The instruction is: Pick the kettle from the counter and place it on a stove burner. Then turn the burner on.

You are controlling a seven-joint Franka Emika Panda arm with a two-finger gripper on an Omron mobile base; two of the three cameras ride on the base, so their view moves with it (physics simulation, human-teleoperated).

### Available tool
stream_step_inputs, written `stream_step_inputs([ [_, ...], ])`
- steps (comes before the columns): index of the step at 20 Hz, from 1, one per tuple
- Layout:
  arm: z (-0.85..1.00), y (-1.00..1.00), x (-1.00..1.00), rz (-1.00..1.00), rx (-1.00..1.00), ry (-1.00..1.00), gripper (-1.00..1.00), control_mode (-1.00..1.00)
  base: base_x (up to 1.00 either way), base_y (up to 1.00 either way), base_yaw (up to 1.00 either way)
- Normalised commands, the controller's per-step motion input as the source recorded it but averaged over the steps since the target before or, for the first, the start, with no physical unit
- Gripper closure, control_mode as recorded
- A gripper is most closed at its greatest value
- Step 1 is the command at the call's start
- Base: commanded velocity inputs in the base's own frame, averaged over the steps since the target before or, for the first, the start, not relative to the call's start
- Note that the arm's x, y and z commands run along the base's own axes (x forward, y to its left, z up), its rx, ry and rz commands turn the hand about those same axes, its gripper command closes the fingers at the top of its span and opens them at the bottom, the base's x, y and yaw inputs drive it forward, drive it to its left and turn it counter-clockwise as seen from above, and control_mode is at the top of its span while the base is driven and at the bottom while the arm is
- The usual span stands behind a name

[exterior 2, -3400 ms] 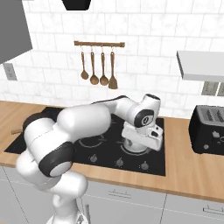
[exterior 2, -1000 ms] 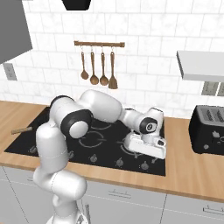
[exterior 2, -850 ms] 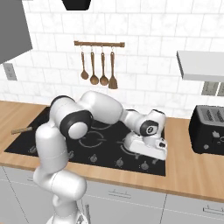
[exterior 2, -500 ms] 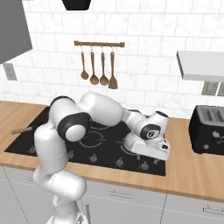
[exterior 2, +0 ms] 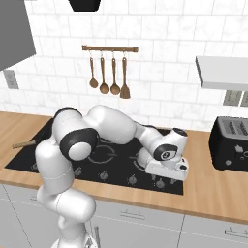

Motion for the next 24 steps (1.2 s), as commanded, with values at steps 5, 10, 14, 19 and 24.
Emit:
stream_step_inputs([
  [5, -0.05, 0.0, -0.02, 0.0, -0.01, -0.05, -1.0, -1.0, 0.0, 0.0, 0.0],
  [10, -0.12, 0.0, 0.0, 0.0, 0.0, -0.02, -1.0, -1.0, 0.0, 0.0, 0.0],
  [14, -0.22, 0.0, 0.0, 0.0, 0.0, 0.0, -1.0, -1.0, 0.0, 0.0, 0.0],
  [19, -0.17, 0.0, 0.0, 0.0, 0.0, 0.0, -1.0, -1.0, 0.0, 0.0, 0.0],
  [24, -0.01, 0.04, -0.01, 0.0, 0.0, 0.0, -1.0, -1.0, 0.0, 0.0, 0.0],
])
